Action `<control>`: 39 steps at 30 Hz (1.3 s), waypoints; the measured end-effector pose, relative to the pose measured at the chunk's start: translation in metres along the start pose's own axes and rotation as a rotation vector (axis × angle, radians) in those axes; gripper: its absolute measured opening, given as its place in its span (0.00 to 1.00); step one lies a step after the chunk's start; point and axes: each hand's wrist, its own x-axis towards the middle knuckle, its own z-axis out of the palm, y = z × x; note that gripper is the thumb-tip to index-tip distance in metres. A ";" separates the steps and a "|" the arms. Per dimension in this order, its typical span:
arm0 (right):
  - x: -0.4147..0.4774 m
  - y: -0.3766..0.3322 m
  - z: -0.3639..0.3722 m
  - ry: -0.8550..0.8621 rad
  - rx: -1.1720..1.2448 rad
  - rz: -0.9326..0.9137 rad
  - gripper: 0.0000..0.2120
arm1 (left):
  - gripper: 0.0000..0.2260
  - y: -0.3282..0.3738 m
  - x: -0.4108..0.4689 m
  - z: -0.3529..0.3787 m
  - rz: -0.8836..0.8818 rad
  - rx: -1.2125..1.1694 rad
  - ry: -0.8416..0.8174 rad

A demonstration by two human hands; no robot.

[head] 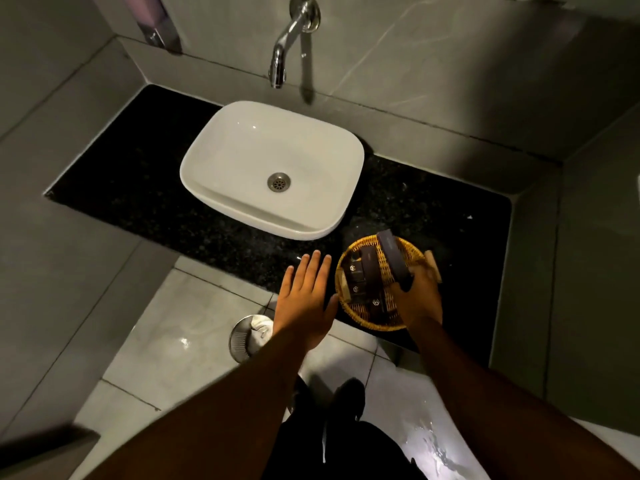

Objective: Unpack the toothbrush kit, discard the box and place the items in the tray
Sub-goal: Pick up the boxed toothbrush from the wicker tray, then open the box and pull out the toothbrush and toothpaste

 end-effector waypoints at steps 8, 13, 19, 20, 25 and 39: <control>-0.022 -0.043 -0.049 0.078 0.093 -0.345 0.21 | 0.31 0.039 0.076 -0.097 -0.166 -0.508 0.107; -0.044 -0.076 -0.086 0.049 0.197 -0.459 0.25 | 0.12 0.045 0.086 -0.180 -0.124 -0.965 0.111; -0.069 -0.116 -0.110 0.035 0.310 -0.661 0.20 | 0.14 0.033 0.056 -0.229 -0.053 -1.146 0.051; -0.074 -0.124 -0.114 0.014 0.303 -0.695 0.19 | 0.15 0.031 0.050 -0.234 -0.029 -1.160 0.037; -0.083 -0.149 -0.120 -0.027 0.199 -0.816 0.18 | 0.13 0.024 0.033 -0.253 -0.031 -1.089 0.116; -0.092 -0.157 -0.107 0.068 -0.012 -0.871 0.17 | 0.07 0.012 0.023 -0.257 -0.169 -0.815 0.157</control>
